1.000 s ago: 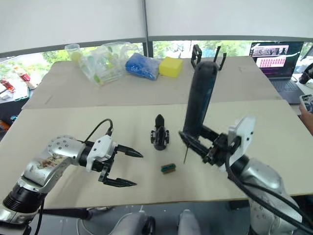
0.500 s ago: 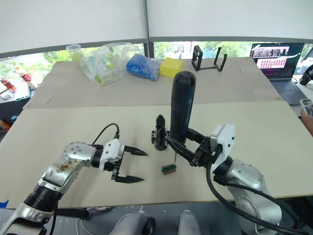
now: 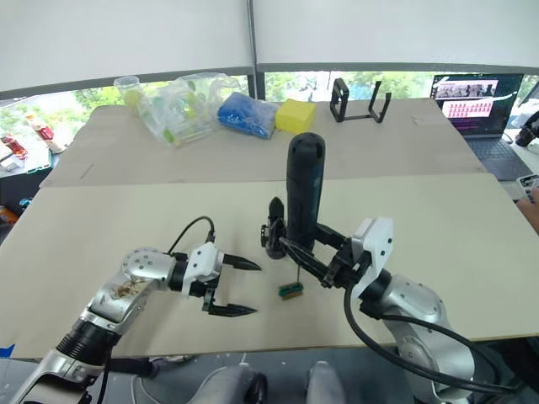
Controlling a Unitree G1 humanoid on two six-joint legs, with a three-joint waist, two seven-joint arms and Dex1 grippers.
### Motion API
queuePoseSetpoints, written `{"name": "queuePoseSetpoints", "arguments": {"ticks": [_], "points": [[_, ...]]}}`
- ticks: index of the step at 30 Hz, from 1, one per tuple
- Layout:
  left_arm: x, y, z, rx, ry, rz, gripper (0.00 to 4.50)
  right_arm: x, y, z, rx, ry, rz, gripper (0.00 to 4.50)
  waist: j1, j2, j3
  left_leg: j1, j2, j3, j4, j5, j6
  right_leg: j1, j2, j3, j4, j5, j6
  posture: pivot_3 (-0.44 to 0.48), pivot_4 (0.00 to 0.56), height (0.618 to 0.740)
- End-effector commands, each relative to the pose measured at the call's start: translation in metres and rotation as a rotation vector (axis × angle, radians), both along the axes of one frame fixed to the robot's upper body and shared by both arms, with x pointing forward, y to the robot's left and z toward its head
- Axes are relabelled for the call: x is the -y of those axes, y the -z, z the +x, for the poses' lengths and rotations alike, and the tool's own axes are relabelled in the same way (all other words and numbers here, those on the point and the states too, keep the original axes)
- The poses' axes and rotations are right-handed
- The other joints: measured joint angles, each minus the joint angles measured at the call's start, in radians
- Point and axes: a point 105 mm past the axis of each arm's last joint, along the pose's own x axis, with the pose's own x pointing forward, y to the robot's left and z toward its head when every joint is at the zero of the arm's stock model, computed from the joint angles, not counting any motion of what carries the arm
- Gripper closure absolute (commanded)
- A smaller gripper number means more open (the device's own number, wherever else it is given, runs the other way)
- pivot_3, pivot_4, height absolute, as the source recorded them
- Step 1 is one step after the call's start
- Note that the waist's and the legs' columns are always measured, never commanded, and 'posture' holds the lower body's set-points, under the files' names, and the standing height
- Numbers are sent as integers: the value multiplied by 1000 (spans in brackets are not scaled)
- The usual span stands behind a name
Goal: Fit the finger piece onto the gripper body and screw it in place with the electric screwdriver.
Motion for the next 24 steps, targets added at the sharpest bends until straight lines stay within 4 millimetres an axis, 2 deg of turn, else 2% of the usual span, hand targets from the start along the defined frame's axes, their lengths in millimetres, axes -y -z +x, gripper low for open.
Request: {"name": "queuePoseSetpoints", "arguments": {"ticks": [1, 24], "points": [[5, -3, 1, 58, 19, 3, 0, 0, -14, -5, 94, -7, 5, 2587, 0, 0, 0, 0, 0, 0, 0, 0, 0, 0, 0, 0, 0, 0, 0, 0, 150, 740], [10, -6, 6, 66, 6, -17, 0, 0, -7, -4, 87, -6, -6, 2587, 0, 0, 0, 0, 0, 0, 0, 0, 0, 0, 0, 0, 0, 0, 0, 0, 150, 740]]}}
